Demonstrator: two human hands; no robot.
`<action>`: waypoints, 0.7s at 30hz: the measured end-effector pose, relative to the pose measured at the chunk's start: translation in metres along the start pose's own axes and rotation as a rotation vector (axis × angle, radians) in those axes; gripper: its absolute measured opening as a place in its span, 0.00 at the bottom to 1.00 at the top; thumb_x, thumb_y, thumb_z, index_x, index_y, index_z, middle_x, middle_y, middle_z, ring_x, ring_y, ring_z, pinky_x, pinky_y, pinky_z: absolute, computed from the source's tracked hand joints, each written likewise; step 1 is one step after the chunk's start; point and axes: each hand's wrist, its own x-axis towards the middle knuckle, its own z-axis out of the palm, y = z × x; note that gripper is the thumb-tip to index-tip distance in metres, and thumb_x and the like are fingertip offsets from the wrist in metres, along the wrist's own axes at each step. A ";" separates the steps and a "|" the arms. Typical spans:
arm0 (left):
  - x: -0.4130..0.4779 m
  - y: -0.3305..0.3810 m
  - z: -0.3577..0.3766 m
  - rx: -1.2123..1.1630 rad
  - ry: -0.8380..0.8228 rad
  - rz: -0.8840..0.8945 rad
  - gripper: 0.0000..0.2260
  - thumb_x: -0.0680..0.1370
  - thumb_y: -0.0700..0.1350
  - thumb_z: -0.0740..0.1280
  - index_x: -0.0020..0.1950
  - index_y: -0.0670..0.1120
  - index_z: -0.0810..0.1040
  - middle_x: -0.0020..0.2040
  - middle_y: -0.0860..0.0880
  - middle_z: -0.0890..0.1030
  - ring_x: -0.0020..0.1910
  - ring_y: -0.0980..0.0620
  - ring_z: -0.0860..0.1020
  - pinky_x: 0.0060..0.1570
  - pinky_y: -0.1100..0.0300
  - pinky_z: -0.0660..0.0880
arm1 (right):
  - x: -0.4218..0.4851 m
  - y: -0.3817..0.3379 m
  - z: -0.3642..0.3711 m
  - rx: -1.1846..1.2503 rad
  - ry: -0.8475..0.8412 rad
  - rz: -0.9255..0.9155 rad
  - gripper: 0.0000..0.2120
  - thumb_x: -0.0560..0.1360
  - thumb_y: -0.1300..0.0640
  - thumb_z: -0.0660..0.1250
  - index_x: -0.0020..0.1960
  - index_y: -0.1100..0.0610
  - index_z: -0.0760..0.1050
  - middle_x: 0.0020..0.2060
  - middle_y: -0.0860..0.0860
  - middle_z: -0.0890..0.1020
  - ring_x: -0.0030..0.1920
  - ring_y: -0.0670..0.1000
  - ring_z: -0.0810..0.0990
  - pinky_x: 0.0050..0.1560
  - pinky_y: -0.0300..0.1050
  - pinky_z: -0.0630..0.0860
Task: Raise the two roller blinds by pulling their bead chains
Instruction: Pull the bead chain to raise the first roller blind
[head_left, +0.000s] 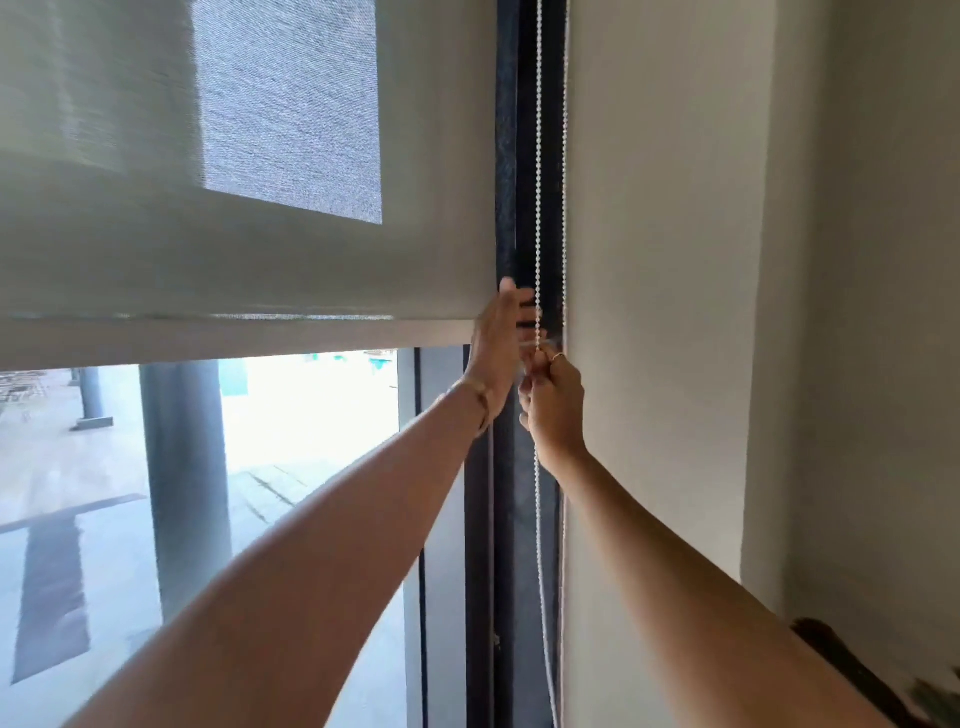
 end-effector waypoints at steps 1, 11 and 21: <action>0.007 0.010 0.005 -0.001 -0.002 0.000 0.22 0.82 0.55 0.51 0.65 0.41 0.71 0.54 0.44 0.78 0.44 0.49 0.78 0.42 0.58 0.78 | -0.004 0.002 0.000 0.023 -0.003 0.027 0.18 0.76 0.65 0.53 0.29 0.51 0.65 0.24 0.46 0.63 0.22 0.44 0.58 0.23 0.34 0.55; 0.015 0.021 0.032 0.044 0.132 0.109 0.16 0.82 0.41 0.52 0.49 0.43 0.79 0.28 0.51 0.67 0.21 0.60 0.61 0.24 0.67 0.61 | -0.030 0.025 -0.008 -0.065 0.000 0.047 0.23 0.79 0.61 0.53 0.28 0.46 0.69 0.20 0.43 0.66 0.22 0.42 0.61 0.27 0.38 0.58; 0.008 -0.010 0.027 0.071 0.145 0.151 0.18 0.77 0.35 0.53 0.31 0.47 0.74 0.26 0.52 0.69 0.27 0.54 0.66 0.29 0.61 0.63 | -0.048 0.050 -0.012 -0.087 0.009 0.064 0.20 0.77 0.55 0.54 0.28 0.46 0.69 0.20 0.43 0.66 0.24 0.44 0.61 0.29 0.40 0.58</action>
